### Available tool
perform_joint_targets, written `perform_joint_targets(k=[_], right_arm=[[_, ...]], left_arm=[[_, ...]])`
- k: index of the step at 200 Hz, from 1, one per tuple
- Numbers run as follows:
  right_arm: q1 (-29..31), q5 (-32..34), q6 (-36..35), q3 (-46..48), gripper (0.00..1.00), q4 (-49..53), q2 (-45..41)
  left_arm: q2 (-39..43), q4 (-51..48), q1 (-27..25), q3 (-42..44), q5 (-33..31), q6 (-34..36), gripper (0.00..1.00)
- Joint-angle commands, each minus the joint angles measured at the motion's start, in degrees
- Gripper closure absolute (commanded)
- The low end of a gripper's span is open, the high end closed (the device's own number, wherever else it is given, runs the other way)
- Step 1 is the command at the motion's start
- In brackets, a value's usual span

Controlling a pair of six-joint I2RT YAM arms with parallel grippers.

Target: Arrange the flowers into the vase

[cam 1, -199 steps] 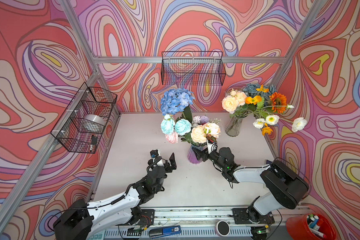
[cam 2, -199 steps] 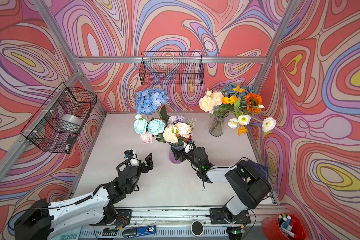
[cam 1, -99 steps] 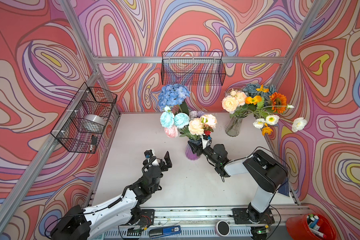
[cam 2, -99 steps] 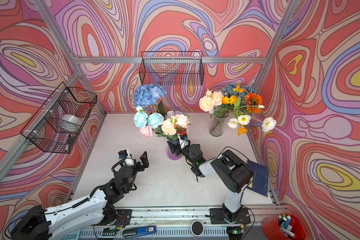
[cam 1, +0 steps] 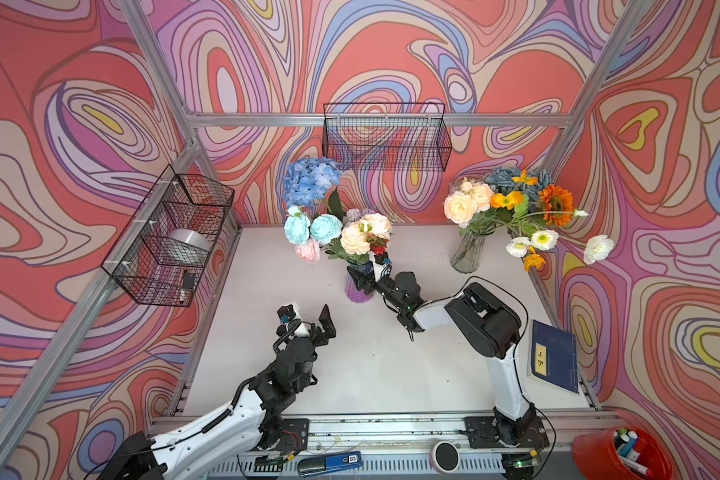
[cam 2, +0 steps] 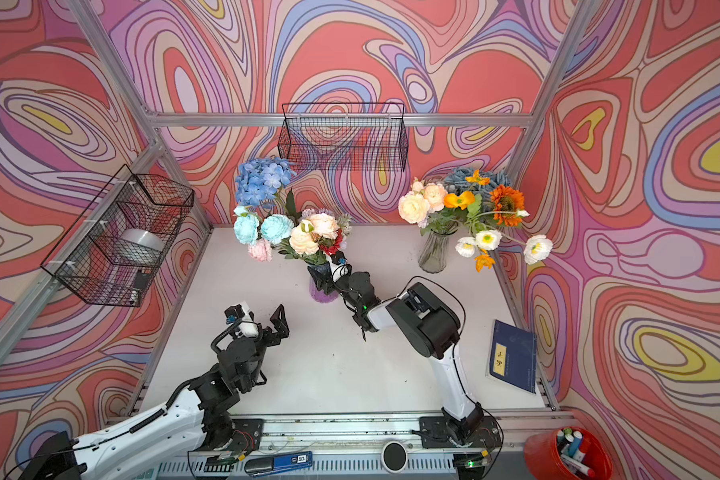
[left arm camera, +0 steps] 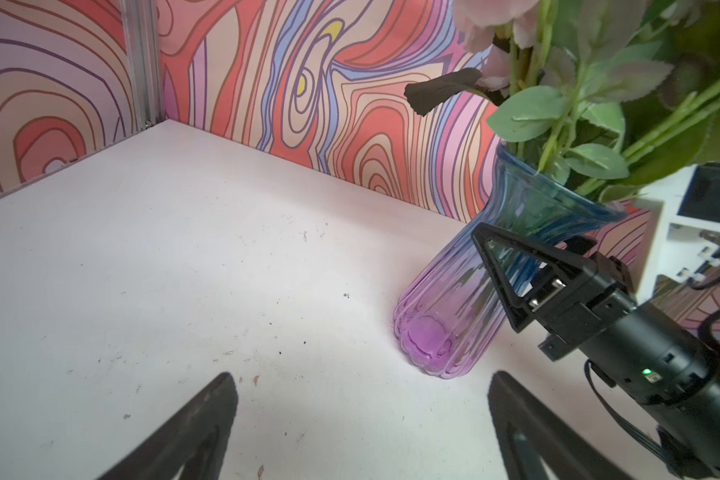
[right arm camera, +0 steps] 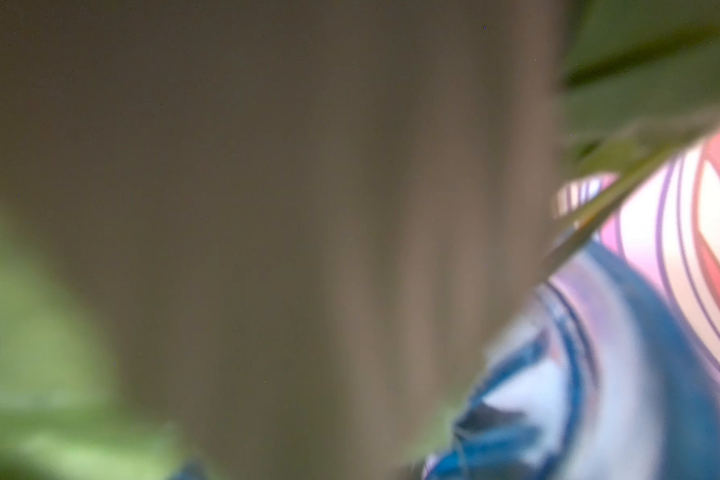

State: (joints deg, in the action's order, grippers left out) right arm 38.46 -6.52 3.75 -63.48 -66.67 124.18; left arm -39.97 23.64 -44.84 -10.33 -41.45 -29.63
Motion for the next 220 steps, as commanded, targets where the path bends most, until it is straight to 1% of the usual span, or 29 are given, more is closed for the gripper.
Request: perform_joint_targets(k=[1,21,33,42,45,63,76,94,109,124,138,143,159,170,183,193,208,220], right_arm=[[0.13,-0.77,1.08,-2.59,0.37,5.50,3.14],[0.20,-1.75,0.79,-3.75,0.28,6.63,3.78],[0.26,-2.14,0.74,-3.19,0.16,6.66,3.29],[0.39,-2.17,0.60,-2.28,0.03,6.48,2.49],[0.47,-2.16,0.50,-1.88,0.02,6.46,2.19],[0.89,-1.95,0.30,1.19,0.02,6.14,-0.42],[1.25,-1.69,0.22,4.27,0.02,5.87,-2.93],[1.49,-1.24,1.00,10.06,0.02,5.12,-7.09],[1.51,-0.25,2.69,16.22,0.02,4.23,-11.35],[1.53,0.98,3.60,21.84,0.02,6.14,-16.65],[1.53,3.14,4.08,26.19,0.02,11.03,-22.17],[1.51,4.08,4.15,27.33,0.02,13.51,-25.61],[1.36,9.88,3.95,29.22,0.02,23.83,-32.96],[0.90,14.24,2.99,29.23,0.02,31.76,-37.37],[-0.57,17.89,1.23,28.57,0.02,40.39,-41.59],[-2.74,18.52,-0.08,28.11,0.02,45.12,-44.40],[-6.81,18.18,-2.40,27.97,0.02,48.96,-47.43],[-9.58,18.65,-4.84,27.85,0.02,50.64,-48.69]], left_arm=[[2.88,-4.42,0.45,0.57,-2.05,-0.35,0.03],[5.10,-6.20,0.54,0.79,-2.92,0.05,0.03],[6.21,-7.05,0.65,0.84,-3.29,0.08,0.01],[6.76,-7.52,0.92,0.92,-3.37,0.16,0.00],[6.89,-7.59,1.03,0.87,-3.39,0.31,0.00],[7.01,-8.32,2.24,0.76,-3.03,0.95,0.00],[6.60,-8.93,4.15,0.38,-2.07,1.30,0.00],[5.33,-9.73,8.56,-0.53,1.48,1.09,0.00],[4.04,-10.19,13.23,-1.42,4.54,0.52,0.00],[2.25,-9.82,17.04,-2.55,6.56,1.34,0.00],[-0.20,-9.03,19.71,-4.13,8.15,3.45,0.00],[-1.20,-8.67,20.50,-4.75,8.62,4.14,0.00],[-4.97,-7.57,22.49,-6.73,9.78,6.67,0.00],[-7.75,-7.35,23.97,-7.99,9.37,7.42,0.00],[-11.10,-5.28,25.03,-8.54,7.12,8.54,0.00],[-13.65,-2.65,25.51,-8.74,5.08,10.90,0.00],[-17.83,0.99,25.90,-9.55,0.80,14.27,0.00],[-19.99,1.63,26.47,-11.06,0.92,17.10,0.00]])
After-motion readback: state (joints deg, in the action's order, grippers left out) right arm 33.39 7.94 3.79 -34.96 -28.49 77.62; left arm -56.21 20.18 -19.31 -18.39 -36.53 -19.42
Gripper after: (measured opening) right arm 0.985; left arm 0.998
